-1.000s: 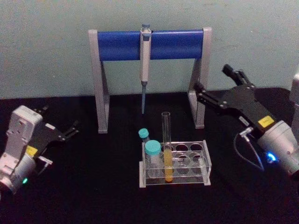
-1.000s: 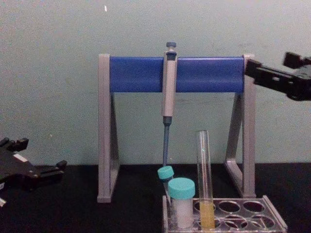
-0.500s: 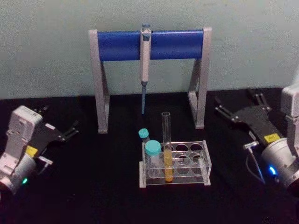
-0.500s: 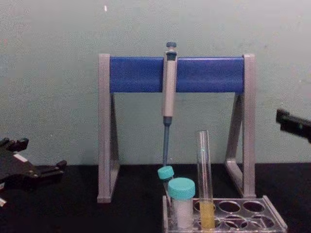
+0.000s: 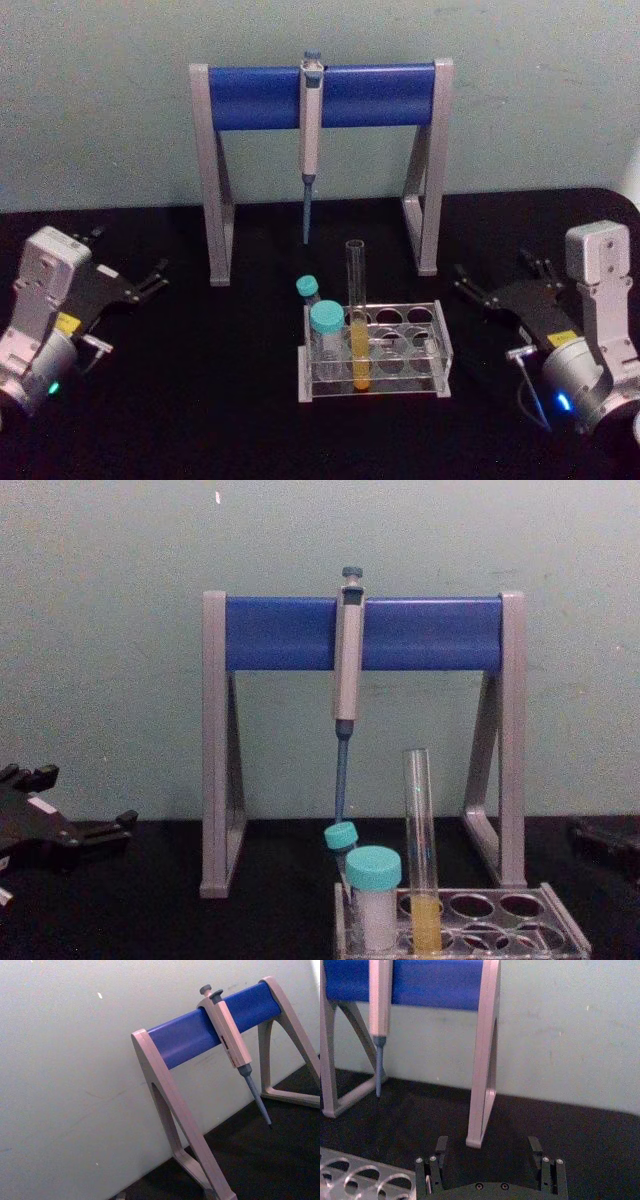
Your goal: Pick up the test tube from the test tube rack, shake it, then place it back into the test tube rack.
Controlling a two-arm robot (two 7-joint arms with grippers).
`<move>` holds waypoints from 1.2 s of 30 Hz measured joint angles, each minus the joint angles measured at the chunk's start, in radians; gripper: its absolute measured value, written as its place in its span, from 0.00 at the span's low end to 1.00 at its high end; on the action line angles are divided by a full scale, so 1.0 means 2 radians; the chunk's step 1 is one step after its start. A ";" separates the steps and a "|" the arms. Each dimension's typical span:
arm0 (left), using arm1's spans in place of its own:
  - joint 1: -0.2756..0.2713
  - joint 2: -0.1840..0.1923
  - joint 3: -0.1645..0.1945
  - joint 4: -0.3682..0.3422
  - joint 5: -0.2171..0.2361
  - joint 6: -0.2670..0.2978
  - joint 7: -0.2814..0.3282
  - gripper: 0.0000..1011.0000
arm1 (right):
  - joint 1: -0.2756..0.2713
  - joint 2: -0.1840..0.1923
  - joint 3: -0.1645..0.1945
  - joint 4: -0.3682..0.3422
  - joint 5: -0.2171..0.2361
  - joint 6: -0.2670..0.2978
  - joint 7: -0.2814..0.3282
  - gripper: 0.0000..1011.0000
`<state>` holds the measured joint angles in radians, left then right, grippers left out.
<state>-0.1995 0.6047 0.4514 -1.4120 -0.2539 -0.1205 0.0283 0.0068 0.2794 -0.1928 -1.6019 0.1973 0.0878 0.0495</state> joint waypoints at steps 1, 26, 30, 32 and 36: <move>0.000 0.000 0.000 0.000 0.000 0.000 0.000 0.99 | 0.000 -0.001 0.000 0.002 -0.001 0.001 0.000 0.99; 0.000 0.000 0.000 0.000 0.000 0.000 0.000 0.99 | -0.005 -0.030 0.016 0.033 -0.023 0.025 0.019 0.99; 0.000 0.000 0.000 0.000 0.000 0.000 0.000 0.99 | -0.005 -0.030 0.017 0.033 -0.024 0.026 0.019 0.99; 0.000 0.000 0.000 0.000 0.000 0.000 0.000 0.99 | -0.005 -0.030 0.016 0.033 -0.024 0.026 0.019 0.99; 0.000 0.000 0.000 0.000 0.000 0.000 0.000 0.99 | -0.005 -0.030 0.016 0.033 -0.024 0.025 0.019 0.99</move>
<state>-0.1995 0.6047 0.4514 -1.4120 -0.2539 -0.1205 0.0283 -0.0039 0.2202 -0.1615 -1.5367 0.1499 0.1387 0.0880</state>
